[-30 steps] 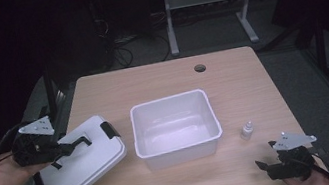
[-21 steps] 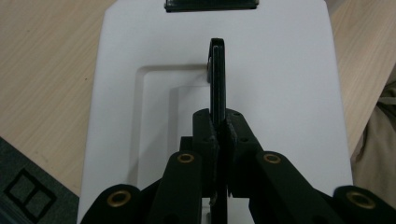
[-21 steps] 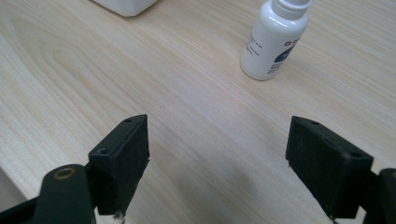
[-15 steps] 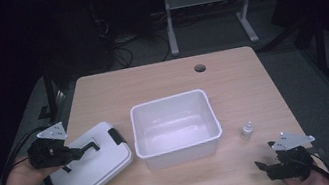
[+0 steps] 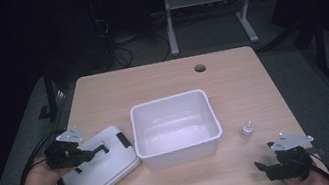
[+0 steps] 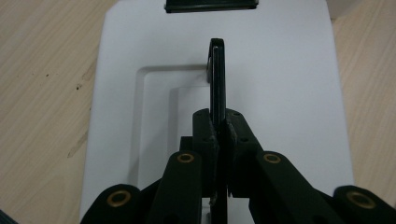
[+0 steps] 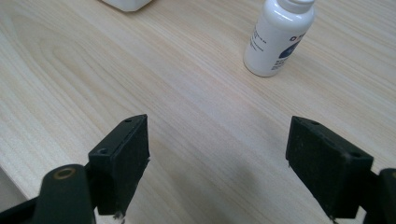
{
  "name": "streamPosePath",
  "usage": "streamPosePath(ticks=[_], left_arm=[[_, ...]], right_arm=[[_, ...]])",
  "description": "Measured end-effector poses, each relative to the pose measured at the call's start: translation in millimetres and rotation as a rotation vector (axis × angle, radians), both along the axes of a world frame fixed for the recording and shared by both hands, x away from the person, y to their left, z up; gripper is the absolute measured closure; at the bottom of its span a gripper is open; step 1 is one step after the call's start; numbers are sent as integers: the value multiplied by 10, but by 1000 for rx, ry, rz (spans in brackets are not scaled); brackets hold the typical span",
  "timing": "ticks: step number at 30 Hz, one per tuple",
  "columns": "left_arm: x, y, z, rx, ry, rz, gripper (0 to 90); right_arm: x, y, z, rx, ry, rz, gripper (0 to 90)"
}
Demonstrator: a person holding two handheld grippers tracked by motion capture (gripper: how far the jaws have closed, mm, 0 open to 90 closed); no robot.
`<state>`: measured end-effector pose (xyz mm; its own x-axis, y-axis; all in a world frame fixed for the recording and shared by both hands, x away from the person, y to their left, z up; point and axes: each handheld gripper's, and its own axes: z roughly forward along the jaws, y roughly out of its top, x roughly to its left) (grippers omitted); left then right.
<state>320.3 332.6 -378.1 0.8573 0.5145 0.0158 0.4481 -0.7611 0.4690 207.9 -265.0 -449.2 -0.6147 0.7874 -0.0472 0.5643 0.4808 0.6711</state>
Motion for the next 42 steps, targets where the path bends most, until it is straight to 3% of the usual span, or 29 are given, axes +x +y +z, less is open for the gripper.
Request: streamPosePath(ticks=[12,21,28,30,33,39,40,42], left_arm=[[22,-55,-149,11,-18,12,841],[-24,-58,-167,-21,-19,44,808],[-111,-110,-173,-28,-37,58,685],[-132,-119,-155,-40,-51,100,571],[-148,-125,-145,-56,-56,112,507],[-212,-140,-114,-96,-72,140,450],[-246,-132,-132,-100,-93,172,432],[-257,-126,-143,-103,-87,176,428]], right_arm=[[-3,-3,-23,-6,16,6,210],[47,21,-40,-28,36,44,212],[78,-61,-2,-44,61,56,214],[96,-97,20,-61,82,69,211],[112,-142,46,-65,91,70,203],[156,-248,103,-85,116,89,188],[176,-274,126,-91,129,92,184],[194,-289,139,-93,135,95,181]])
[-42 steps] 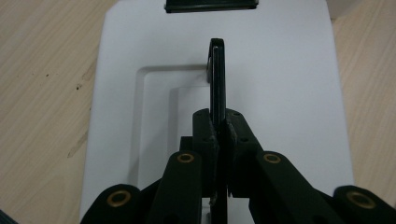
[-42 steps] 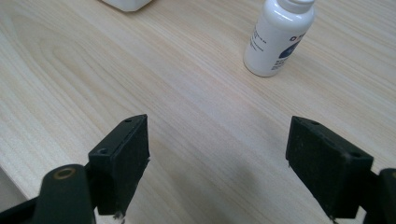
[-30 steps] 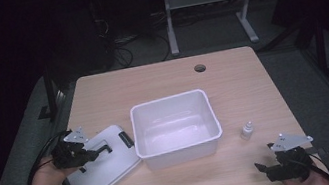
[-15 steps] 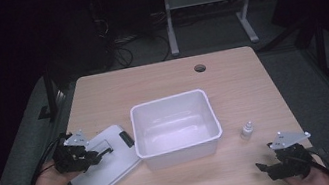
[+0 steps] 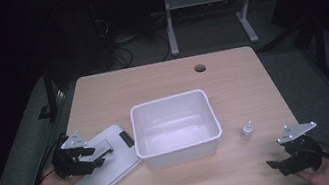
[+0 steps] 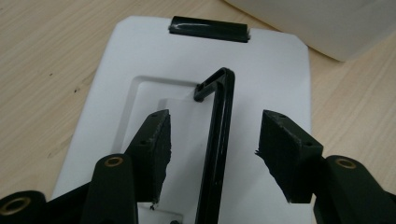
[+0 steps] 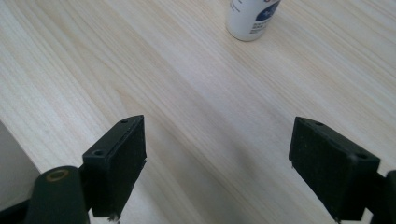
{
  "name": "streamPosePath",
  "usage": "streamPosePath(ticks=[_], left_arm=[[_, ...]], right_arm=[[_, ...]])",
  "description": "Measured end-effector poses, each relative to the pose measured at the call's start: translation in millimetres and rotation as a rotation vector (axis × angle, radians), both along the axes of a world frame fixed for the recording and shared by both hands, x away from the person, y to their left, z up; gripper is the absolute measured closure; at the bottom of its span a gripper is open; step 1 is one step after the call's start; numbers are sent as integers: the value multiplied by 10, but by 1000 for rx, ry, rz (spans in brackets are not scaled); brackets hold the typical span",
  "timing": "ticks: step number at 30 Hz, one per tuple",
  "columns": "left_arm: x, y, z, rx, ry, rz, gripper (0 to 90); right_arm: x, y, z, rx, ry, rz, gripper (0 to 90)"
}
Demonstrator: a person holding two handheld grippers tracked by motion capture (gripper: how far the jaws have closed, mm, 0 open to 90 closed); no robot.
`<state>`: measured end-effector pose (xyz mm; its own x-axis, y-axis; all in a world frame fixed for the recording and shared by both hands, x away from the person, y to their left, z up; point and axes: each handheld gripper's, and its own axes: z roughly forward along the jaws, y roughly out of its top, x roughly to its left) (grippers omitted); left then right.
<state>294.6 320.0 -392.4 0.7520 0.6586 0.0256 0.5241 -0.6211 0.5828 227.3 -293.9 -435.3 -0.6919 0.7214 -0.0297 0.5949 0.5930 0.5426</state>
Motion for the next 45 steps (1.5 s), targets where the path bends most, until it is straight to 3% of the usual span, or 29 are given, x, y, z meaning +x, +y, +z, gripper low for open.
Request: streamPosePath(ticks=[7,11,12,18,23,27,38,45], left_arm=[[-81,63,-70,-22,-10,36,377],[-104,93,-99,-26,0,22,376],[-117,126,-87,-31,-16,39,373],[-135,163,-118,-35,-11,50,368],[-146,162,-163,-58,-8,50,368],[-155,156,-151,-48,-14,52,365],[-159,166,-160,-54,-24,37,360],[-179,199,-124,-84,-32,31,353]], right_arm=[[111,-52,71,-36,43,24,161],[181,-60,112,-73,72,52,159],[226,-66,137,-94,81,72,159],[312,-83,205,-119,88,95,160],[420,-82,263,-163,128,124,160],[493,-65,313,-199,130,146,160],[678,53,413,-239,137,196,162],[779,203,490,-265,139,242,161]])
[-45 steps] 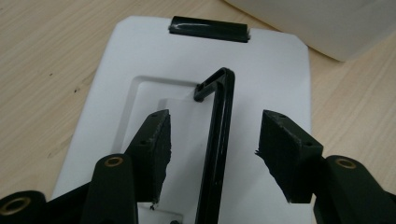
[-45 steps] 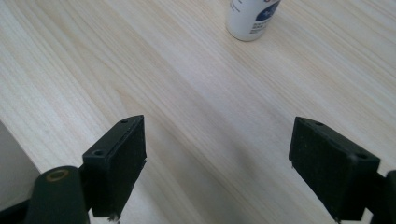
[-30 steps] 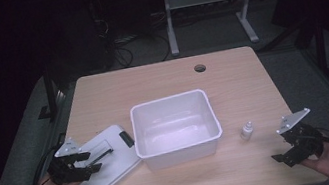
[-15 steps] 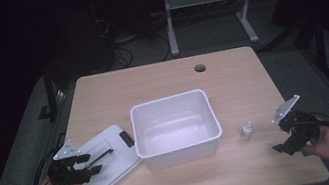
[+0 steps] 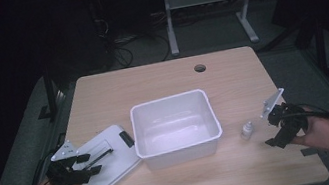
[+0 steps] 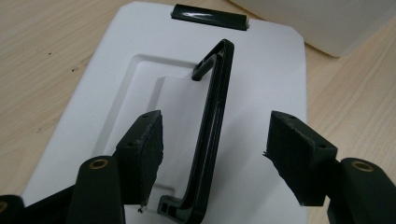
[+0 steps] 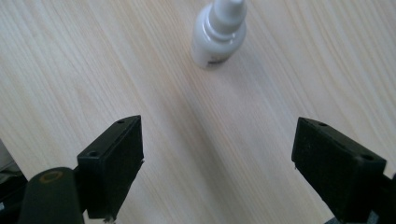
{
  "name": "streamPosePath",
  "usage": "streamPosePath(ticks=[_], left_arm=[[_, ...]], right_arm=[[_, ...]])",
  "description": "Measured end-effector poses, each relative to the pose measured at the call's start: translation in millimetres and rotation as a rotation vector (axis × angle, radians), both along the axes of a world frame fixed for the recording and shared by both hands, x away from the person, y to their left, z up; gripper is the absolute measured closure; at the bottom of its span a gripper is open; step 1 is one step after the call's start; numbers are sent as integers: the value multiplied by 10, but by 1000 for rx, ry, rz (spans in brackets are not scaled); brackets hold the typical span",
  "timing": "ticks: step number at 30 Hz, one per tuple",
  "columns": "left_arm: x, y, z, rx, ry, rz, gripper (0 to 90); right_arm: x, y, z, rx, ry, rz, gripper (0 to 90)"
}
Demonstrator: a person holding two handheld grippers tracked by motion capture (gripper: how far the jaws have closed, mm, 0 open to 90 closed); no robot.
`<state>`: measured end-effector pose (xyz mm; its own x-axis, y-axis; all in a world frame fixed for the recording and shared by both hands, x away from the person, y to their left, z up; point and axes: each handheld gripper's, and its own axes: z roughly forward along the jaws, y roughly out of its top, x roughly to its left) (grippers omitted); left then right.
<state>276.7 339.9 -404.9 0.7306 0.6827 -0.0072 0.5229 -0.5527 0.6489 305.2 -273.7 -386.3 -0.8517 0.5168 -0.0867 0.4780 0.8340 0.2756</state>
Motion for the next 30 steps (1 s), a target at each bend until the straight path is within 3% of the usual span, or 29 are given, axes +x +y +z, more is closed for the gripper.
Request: streamPosePath(ticks=[17,30], left_arm=[[-26,20,3,-3,-1,5,347],[-22,52,-13,-1,-4,12,344]], right_arm=[[237,304,97,-56,20,87,168],[402,475,17,-92,47,143,232]])
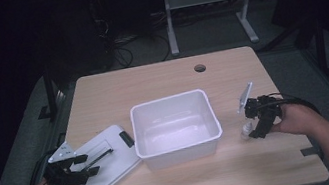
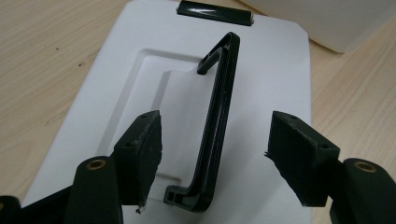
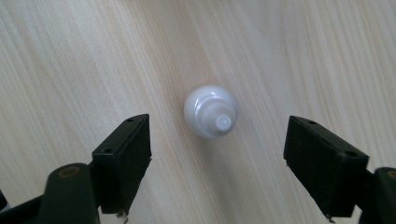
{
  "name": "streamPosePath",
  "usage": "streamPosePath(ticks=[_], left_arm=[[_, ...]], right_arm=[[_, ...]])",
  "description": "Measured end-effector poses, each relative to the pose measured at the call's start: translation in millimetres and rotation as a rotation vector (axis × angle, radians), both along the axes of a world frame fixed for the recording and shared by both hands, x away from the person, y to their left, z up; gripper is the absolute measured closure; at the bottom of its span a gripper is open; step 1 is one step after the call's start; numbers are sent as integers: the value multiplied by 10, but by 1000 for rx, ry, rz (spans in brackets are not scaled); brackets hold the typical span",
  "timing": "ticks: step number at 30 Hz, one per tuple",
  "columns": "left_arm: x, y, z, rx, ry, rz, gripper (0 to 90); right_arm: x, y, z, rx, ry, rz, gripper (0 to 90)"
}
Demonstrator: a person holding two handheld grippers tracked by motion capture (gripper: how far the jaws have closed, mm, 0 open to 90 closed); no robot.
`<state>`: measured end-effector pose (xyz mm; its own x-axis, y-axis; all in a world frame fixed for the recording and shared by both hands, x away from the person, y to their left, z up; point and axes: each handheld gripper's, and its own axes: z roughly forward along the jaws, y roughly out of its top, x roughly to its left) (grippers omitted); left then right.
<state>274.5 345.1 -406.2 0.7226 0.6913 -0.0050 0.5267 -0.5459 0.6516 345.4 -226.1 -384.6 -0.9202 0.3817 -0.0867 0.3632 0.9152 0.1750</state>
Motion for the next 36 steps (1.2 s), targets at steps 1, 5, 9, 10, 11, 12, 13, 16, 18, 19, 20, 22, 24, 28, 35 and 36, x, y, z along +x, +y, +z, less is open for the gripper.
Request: streamPosePath(ticks=[1,5,9,10,11,12,13,16,18,19,20,22,24,28,35,36], left_arm=[[0,0,-3,1,0,1,343],[-1,4,1,2,1,1,343],[2,2,0,5,-3,2,340],[2,1,0,6,-2,2,340],[3,-1,0,6,-2,1,340],[4,-1,0,6,-3,0,340],[5,1,3,7,-2,-2,340],[5,1,3,6,-2,0,340],[5,-4,2,5,-3,1,341],[6,-10,1,7,-6,-3,342],[6,-17,2,10,-7,-8,342],[8,-24,2,13,-7,-10,342],[9,-23,1,15,-8,-10,342],[9,-9,1,18,-5,-6,339],[20,-15,-21,23,2,-6,336],[20,-15,-21,23,2,-6,336]], right_arm=[[9,15,-9,-1,3,4,240],[33,60,-43,5,16,13,292],[53,89,-96,7,32,20,350],[53,89,-96,7,32,20,350],[56,92,-105,4,32,25,368],[56,92,-105,4,32,25,368],[62,92,-112,2,38,23,392],[73,96,-130,-8,42,25,403],[81,103,-146,-10,41,27,416],[89,110,-164,-13,47,31,436],[89,110,-164,-13,47,31,436],[94,119,-184,-21,50,31,463],[104,124,-199,-25,52,36,483],[113,133,-211,-26,59,32,527],[124,125,-231,-18,70,25,590],[124,125,-231,-18,70,25,590]])
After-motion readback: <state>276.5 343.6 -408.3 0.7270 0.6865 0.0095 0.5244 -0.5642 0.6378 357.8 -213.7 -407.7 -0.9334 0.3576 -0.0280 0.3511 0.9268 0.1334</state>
